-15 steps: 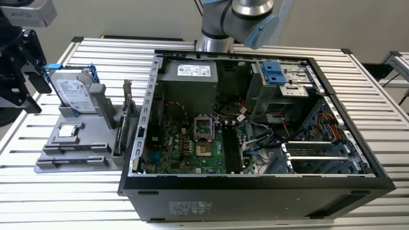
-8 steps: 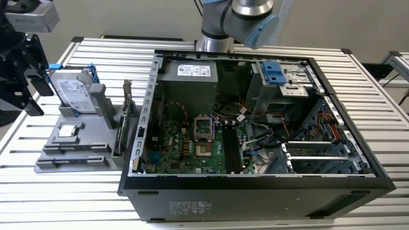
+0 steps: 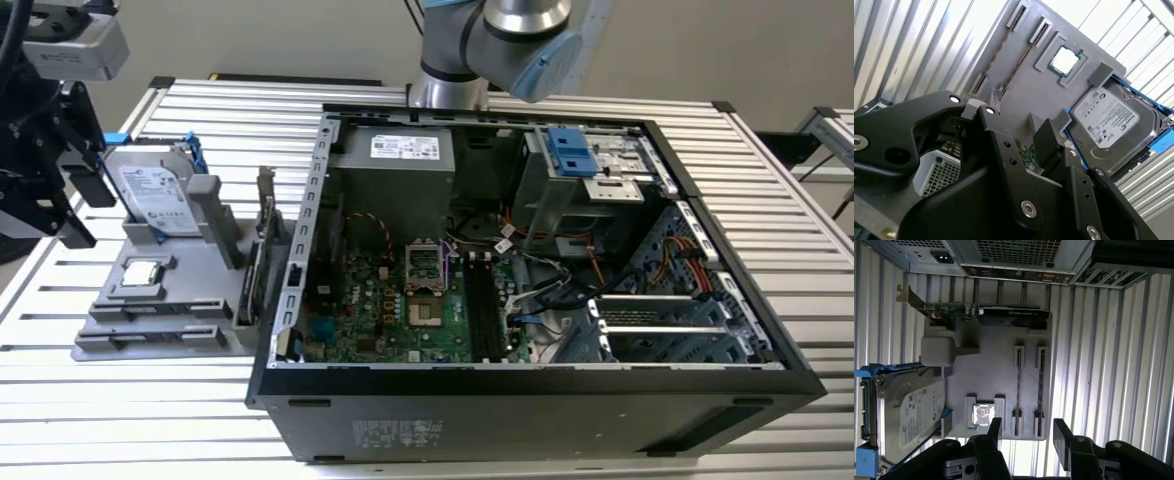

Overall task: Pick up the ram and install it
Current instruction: 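Pick up the ram and move it above insertion slot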

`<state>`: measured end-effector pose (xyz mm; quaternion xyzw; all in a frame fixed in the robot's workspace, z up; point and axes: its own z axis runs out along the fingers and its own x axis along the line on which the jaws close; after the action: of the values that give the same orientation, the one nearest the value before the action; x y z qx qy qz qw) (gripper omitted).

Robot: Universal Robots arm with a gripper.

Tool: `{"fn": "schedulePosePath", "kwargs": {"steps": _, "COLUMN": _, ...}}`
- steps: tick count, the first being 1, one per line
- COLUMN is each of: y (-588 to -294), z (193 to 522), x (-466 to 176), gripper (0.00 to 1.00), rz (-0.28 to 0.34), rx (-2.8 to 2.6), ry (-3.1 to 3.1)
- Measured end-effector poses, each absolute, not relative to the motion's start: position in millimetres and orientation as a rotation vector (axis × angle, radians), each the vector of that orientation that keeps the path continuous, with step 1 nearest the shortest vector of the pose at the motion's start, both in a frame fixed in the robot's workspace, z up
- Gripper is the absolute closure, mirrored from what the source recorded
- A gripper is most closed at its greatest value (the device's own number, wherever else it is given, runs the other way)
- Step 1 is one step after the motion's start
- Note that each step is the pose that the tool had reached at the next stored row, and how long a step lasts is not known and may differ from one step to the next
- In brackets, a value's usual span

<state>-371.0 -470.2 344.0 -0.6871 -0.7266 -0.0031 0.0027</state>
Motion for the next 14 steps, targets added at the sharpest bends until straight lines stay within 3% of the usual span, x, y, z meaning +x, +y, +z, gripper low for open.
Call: {"fn": "schedulePosePath", "kwargs": {"steps": 14, "y": -470, "z": 327, "x": -371, "gripper": 0.0, "rz": -0.008, "rx": -2.155, "ry": -2.279}}
